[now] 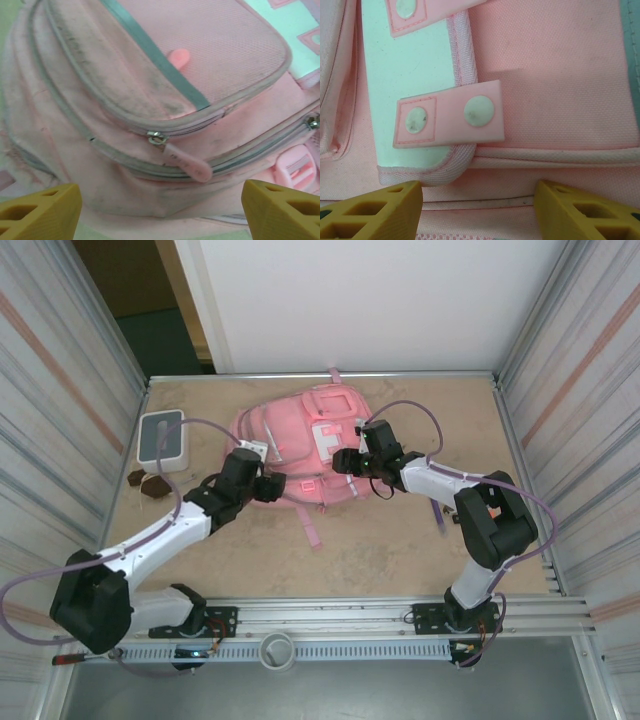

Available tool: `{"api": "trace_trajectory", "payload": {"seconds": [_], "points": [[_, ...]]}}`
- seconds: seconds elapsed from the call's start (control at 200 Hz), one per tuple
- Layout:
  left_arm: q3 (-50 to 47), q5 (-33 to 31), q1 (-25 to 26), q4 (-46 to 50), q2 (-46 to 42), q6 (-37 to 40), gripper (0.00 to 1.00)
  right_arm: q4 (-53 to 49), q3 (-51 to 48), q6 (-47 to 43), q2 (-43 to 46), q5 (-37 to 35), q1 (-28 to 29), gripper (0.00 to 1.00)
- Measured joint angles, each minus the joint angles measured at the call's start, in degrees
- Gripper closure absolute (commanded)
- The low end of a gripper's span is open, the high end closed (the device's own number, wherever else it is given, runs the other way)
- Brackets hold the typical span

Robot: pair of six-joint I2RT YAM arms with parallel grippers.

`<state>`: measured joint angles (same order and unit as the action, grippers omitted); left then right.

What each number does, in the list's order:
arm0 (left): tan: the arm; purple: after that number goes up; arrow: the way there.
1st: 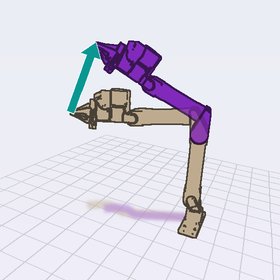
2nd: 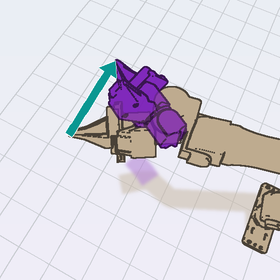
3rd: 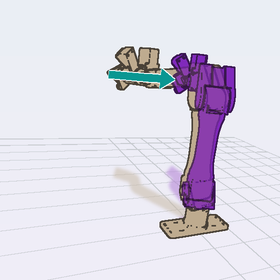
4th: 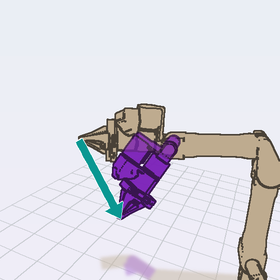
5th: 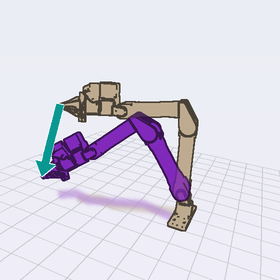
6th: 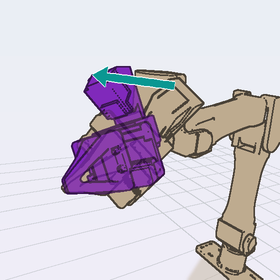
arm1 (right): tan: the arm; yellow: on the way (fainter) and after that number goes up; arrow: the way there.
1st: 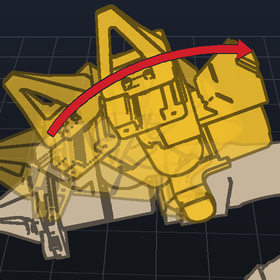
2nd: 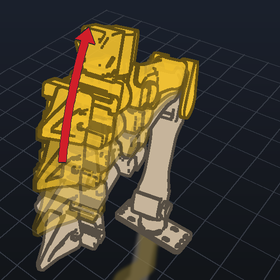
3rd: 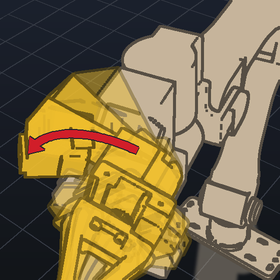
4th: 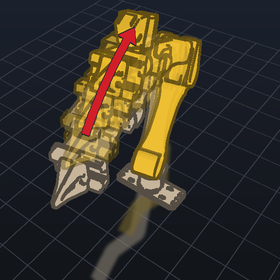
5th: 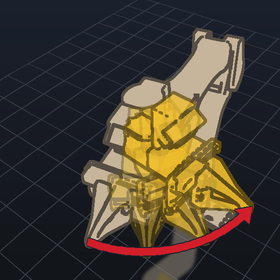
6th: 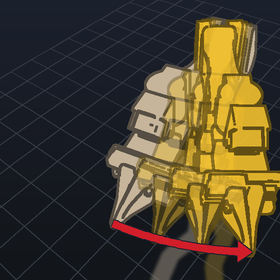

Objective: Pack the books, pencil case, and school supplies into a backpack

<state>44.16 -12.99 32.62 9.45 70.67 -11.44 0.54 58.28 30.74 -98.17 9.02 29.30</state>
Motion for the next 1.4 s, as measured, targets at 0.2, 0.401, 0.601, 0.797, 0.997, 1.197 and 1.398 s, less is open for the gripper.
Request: {"api": "trace_trajectory", "payload": {"seconds": [0.2,0.401,0.601,0.797,0.997,1.197,1.398], "points": [[3.4,1.3,0.0,0.9,4.2,0.0,0.21,0.1,0.0,0.0,-0.1,0.2,-0.1,0.39],[4.5,-0.9,0.0,2.7,7.1,0.1,0.34,0.3,0.0,0.0,-0.3,0.3,-0.1,0.39],[4.5,-1.6,0.0,3.0,7.2,0.2,0.55,0.5,0.0,0.0,-0.4,0.5,-0.2,0.39],[4.5,-1.6,0.0,3.0,7.2,0.4,0.71,0.6,0.0,0.0,-0.5,0.5,-0.2,0.38],[4.5,-1.3,-0.3,3.0,7.2,0.6,0.81,0.6,0.0,0.0,-0.5,0.5,-0.2,0.38],[4.5,-0.3,-0.8,3.0,7.2,0.6,0.9,0.7,0.0,0.0,-0.5,0.5,-0.2,0.38],[3.7,0.9,-1.2,2.7,6.1,0.6,1.0,0.0,0.0,0.0,0.3,1.3,-0.5,0.37]]}}
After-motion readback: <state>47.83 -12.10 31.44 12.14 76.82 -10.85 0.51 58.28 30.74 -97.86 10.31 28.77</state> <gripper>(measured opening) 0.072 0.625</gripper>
